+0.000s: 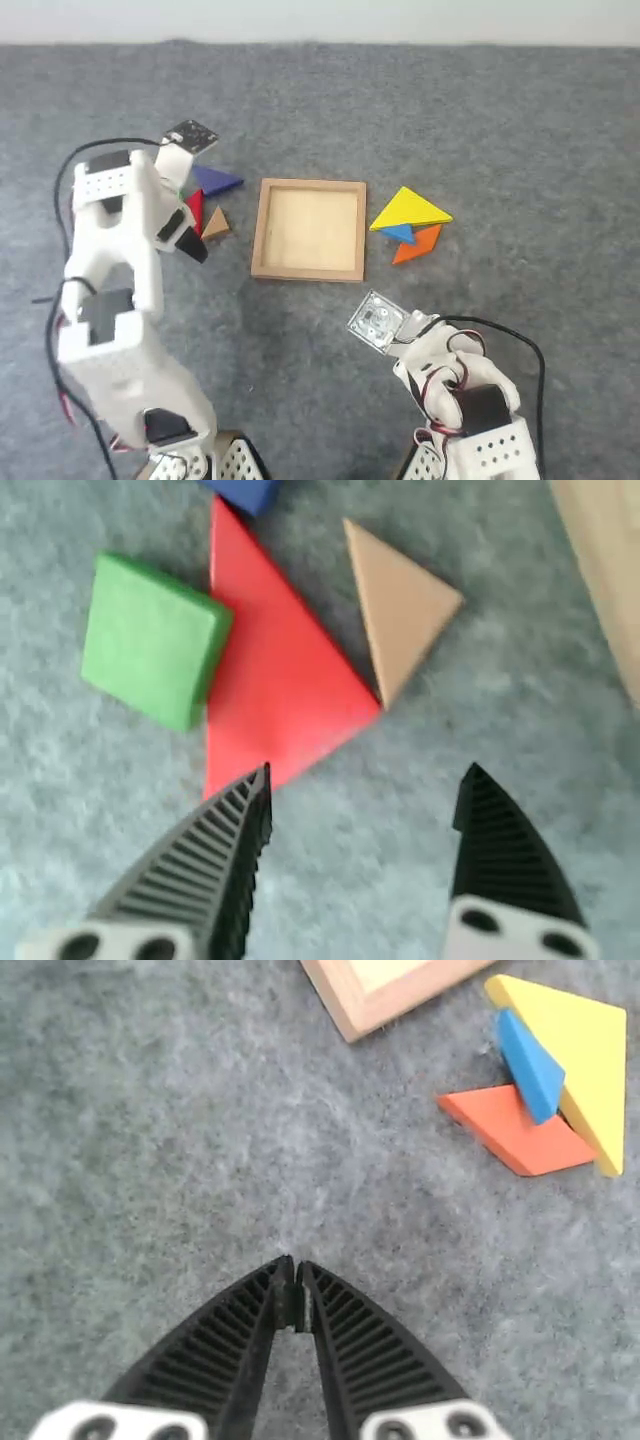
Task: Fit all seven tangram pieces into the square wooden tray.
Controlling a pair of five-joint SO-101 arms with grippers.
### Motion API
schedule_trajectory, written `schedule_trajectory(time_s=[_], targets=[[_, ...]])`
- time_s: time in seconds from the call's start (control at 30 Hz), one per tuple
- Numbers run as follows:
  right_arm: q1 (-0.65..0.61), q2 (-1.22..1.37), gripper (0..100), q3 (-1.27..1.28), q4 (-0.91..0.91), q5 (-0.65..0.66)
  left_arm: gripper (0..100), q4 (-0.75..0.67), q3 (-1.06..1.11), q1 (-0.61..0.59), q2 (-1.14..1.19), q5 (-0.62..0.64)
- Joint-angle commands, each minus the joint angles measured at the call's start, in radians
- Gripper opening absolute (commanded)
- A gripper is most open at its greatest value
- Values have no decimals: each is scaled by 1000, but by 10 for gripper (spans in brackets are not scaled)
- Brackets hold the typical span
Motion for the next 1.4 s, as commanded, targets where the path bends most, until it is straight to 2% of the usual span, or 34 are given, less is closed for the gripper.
schedule_trajectory(time_s=[0.0,0.4,0.67,1.0,1.1,1.37], targets=[[15,-18,9,17,2,9,287,-3,-151,12,94,-2],[12,-18,9,17,-1,8,288,-35,-395,11,299,-3],[12,-18,9,17,-2,8,288,20,-423,5,344,-189],[12,-19,9,17,-2,8,310,29,-450,0,405,-284],[10,-19,9,17,-2,8,338,64,-522,0,440,-264],[10,-19,9,17,-2,8,338,199,-728,26,560,-269]])
